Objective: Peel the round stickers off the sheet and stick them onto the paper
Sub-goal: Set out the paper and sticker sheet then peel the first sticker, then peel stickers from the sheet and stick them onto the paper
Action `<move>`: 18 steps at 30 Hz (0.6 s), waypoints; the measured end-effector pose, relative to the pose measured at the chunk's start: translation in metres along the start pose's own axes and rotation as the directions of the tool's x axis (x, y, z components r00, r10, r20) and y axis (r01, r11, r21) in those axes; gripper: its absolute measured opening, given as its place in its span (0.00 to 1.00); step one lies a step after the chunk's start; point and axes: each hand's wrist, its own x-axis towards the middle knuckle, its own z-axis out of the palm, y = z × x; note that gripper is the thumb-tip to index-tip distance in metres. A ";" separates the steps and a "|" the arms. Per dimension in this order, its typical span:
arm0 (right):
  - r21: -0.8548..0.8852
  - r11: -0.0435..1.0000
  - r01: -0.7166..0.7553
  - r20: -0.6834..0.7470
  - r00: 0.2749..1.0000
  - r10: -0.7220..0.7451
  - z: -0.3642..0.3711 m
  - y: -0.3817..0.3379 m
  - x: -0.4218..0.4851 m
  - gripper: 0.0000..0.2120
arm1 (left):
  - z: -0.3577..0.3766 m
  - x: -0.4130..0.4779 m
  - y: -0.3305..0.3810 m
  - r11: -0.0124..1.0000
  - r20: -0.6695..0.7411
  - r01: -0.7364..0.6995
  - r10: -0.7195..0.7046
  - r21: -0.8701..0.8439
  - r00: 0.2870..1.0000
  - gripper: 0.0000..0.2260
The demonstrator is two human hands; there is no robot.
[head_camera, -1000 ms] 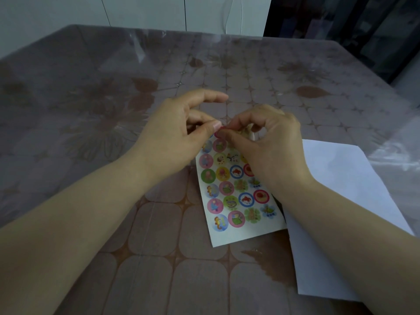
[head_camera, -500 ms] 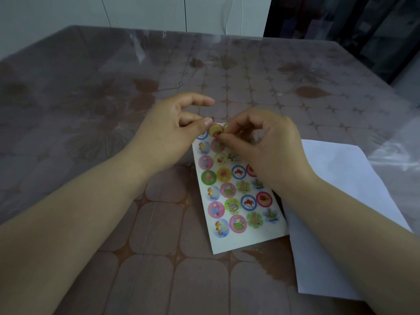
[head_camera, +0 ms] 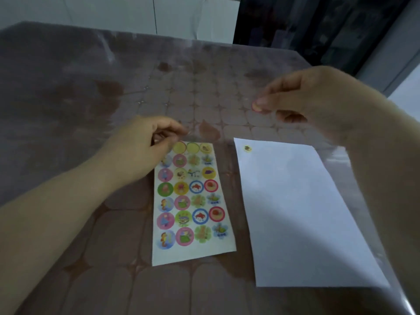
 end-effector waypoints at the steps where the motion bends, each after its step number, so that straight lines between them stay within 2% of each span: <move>1: -0.091 0.994 -0.056 0.037 0.998 0.059 -0.006 0.007 0.000 0.04 | 0.001 0.000 0.000 1.000 0.000 -0.004 0.004 0.018 1.000 0.09; 3: -0.216 0.965 -0.151 0.082 0.982 0.172 -0.007 0.025 0.000 0.06 | 0.003 0.000 0.001 0.999 0.003 -0.006 0.006 0.035 1.000 0.09; 4: -0.219 0.958 -0.183 0.092 0.974 0.207 -0.004 0.033 -0.001 0.06 | 0.004 -0.001 0.001 0.999 0.006 -0.009 0.008 0.038 1.000 0.09; 9: -0.047 0.963 -0.264 -0.020 0.965 0.263 0.017 0.061 -0.006 0.03 | 0.007 0.000 0.001 1.000 0.006 0.009 -0.009 -0.013 1.000 0.10; 12: 0.033 0.956 -0.292 -0.072 0.953 0.293 0.020 0.064 -0.006 0.04 | 0.008 0.000 0.004 1.000 -0.004 -0.009 0.009 -0.019 1.000 0.12; 18: 0.042 0.958 -0.285 -0.072 0.955 0.287 0.021 0.064 -0.005 0.04 | 0.008 -0.001 0.005 1.000 -0.015 -0.025 0.025 0.001 1.000 0.14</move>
